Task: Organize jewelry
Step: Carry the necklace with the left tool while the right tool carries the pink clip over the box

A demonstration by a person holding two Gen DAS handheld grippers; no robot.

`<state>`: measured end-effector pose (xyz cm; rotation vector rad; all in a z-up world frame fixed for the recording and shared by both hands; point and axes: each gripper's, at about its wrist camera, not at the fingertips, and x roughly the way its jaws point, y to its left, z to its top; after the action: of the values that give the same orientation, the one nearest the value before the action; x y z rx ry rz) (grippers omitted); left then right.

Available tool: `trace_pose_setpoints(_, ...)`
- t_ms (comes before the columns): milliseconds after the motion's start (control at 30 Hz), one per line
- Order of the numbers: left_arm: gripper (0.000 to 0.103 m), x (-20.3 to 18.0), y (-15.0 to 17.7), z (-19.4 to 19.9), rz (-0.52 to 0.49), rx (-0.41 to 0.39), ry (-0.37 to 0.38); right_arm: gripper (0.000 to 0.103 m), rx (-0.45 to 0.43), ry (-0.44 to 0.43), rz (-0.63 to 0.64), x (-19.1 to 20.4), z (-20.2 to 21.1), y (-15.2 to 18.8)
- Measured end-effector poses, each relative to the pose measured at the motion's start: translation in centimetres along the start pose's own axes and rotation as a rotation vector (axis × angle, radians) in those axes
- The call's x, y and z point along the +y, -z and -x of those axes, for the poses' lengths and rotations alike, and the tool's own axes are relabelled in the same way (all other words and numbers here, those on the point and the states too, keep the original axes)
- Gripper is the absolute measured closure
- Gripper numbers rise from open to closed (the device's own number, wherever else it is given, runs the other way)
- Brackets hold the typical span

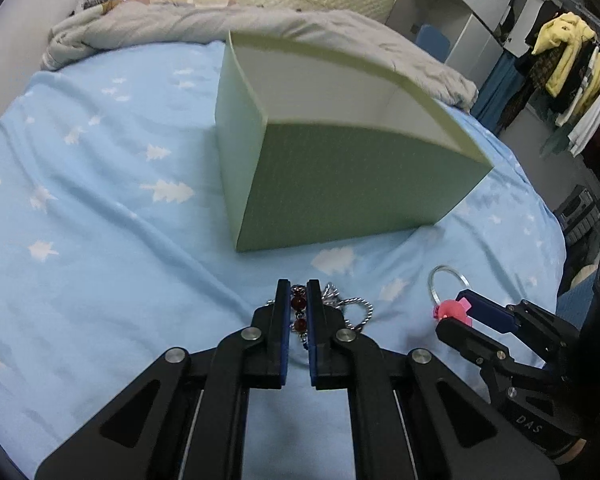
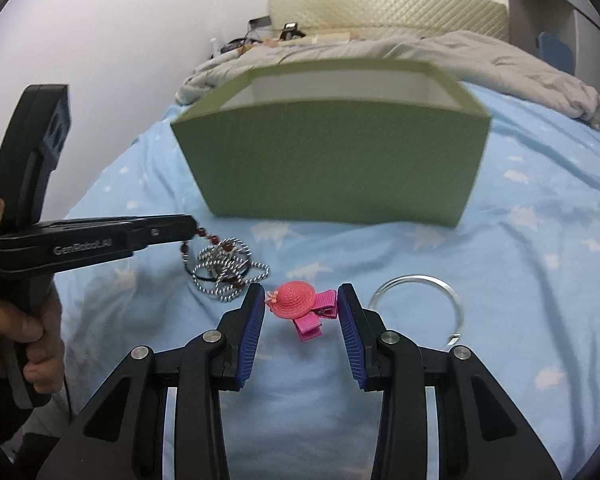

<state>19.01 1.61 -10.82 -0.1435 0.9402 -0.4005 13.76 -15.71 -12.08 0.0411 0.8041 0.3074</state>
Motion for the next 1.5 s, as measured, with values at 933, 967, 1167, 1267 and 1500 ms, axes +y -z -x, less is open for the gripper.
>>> trace_pose_setpoints(933,0.096,-5.1,-0.5,10.6,0.004,-0.170,-0.015,0.068,-0.132,0.065,-0.046,0.8,10.3,-2.2)
trace_pose_setpoints(967,0.096,-5.2,-0.8,10.8,0.003,-0.175,-0.012,0.068,-0.141,0.066,-0.046,0.8,10.7,-2.6)
trace_pose_setpoints(1167,0.096,-6.3,-2.5,12.5,-0.035,-0.214,-0.010,0.068,-0.178,0.074,-0.050,0.7,12.3,-4.5)
trace_pose_setpoints(1267,0.096,-6.9,-3.7,13.4,-0.054,-0.242,-0.010,0.068,-0.188,0.080,-0.054,0.5,12.8,-5.6)
trace_pose_setpoints(1500,0.096,-8.1,-6.5,14.5,-0.088,-0.291,-0.004,0.068,-0.206,0.093,-0.051,0.1,13.3,-8.0)
